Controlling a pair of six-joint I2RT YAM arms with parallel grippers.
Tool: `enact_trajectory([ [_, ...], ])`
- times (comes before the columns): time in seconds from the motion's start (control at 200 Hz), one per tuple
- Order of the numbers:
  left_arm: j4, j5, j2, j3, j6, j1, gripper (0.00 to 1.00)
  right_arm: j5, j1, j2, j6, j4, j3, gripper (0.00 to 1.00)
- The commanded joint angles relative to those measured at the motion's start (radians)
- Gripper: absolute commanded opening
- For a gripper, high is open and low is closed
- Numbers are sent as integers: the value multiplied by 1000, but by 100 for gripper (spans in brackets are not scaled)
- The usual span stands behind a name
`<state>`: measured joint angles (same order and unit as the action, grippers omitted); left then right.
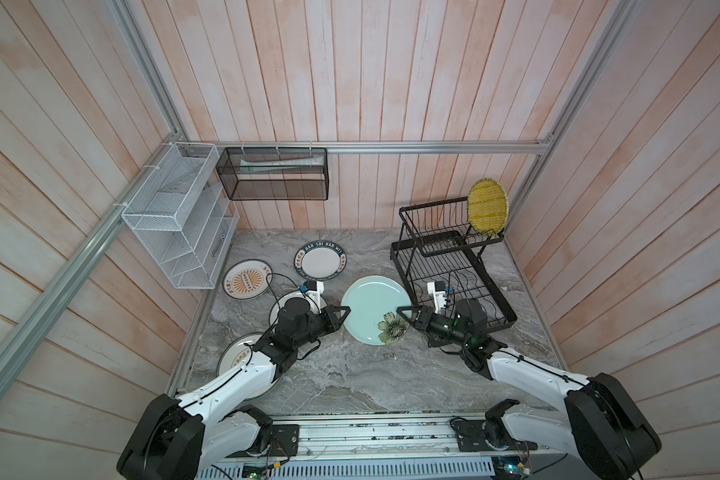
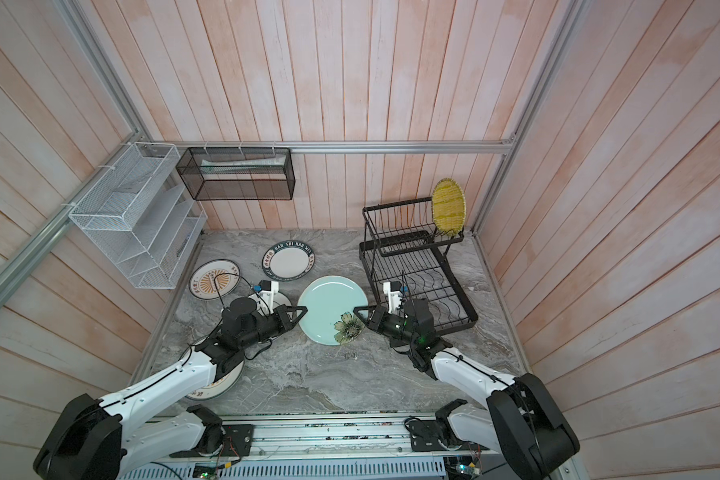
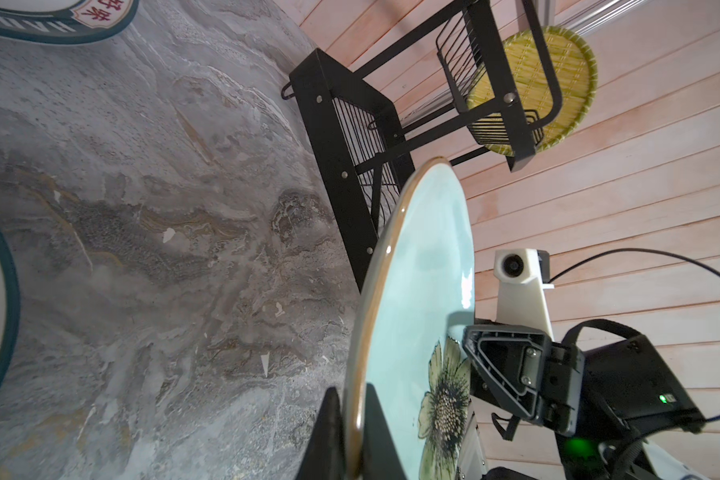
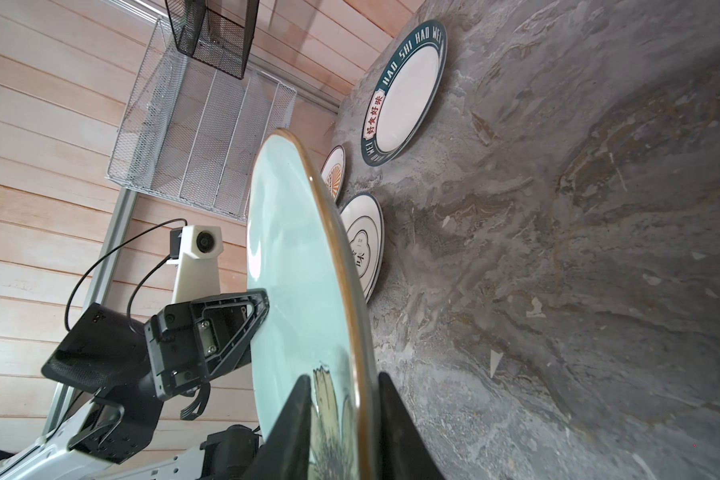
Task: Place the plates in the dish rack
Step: 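Tilt the pale green plate upright with both grippers holding its rim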
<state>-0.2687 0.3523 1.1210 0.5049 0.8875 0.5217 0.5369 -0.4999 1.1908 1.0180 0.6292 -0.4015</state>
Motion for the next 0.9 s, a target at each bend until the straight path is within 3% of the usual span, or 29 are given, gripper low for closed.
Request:
enact_trajectory([
  [0.0,-116,97,-10,-7,10,14,0,45,-33,-12,-4,121,-64,29],
  [0.39,-103,43,-50,-19,18,15,0,20,-92,37,6,154,-83,32],
  [0.625,-281,-55,-82,-126,157,16,0,-57,-146,57,43,208,-74,37],
  [0.895,-339,-138,-104,-161,191,36,0,-122,-185,66,40,197,-96,41],
])
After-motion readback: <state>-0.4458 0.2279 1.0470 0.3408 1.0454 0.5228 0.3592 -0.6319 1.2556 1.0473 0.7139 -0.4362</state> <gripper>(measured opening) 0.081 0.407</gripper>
